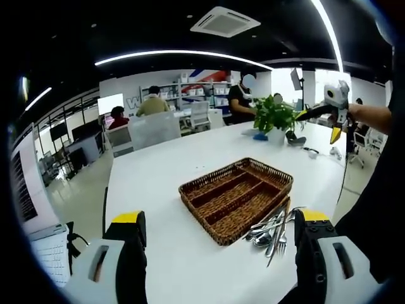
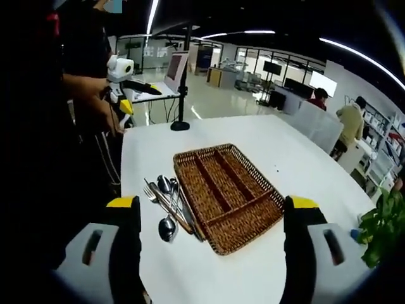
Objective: Arrange the knives, forks, and spoons in their matching storage slots by inserting each utensil handle-first until every utensil is classified and aligned in the correct compartment
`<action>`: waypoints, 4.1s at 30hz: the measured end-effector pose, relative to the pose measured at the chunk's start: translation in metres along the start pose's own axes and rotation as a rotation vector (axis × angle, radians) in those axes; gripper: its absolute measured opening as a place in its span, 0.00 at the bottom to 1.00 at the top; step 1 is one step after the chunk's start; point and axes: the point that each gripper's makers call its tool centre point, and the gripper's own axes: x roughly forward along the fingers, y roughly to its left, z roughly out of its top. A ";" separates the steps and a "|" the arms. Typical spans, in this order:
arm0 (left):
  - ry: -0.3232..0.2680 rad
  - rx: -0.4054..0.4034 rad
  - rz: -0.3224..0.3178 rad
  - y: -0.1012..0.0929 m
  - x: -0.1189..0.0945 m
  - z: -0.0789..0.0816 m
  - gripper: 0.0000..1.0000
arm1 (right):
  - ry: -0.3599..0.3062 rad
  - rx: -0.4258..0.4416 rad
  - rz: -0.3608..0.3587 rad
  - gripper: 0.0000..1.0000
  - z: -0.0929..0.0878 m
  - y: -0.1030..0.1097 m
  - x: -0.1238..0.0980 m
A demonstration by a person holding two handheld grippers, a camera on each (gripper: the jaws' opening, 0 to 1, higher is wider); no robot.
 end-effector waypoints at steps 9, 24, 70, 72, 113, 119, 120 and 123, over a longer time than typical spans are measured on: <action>0.003 0.009 0.005 0.007 -0.001 0.002 1.00 | -0.033 -0.030 0.034 0.93 0.012 0.004 0.012; -0.010 -0.011 0.017 0.012 0.000 -0.004 1.00 | -0.080 -0.086 0.105 0.89 0.019 0.011 0.036; 0.021 -0.052 0.029 0.000 -0.013 -0.021 1.00 | 0.171 -0.142 0.347 0.43 -0.118 0.065 0.120; 0.018 -0.051 0.032 0.002 -0.014 -0.019 1.00 | 0.181 -0.162 0.344 0.41 -0.121 0.064 0.122; 0.036 -0.059 0.054 0.006 -0.018 -0.023 1.00 | 0.320 -0.440 0.485 0.21 -0.155 0.073 0.158; 0.036 -0.073 0.066 0.009 -0.021 -0.025 1.00 | 0.329 -0.453 0.517 0.18 -0.157 0.078 0.161; 0.038 -0.071 0.068 0.009 -0.021 -0.025 1.00 | 0.329 -0.461 0.521 0.17 -0.157 0.078 0.161; 0.036 -0.076 0.071 0.009 -0.022 -0.026 1.00 | 0.335 -0.483 0.536 0.17 -0.158 0.080 0.163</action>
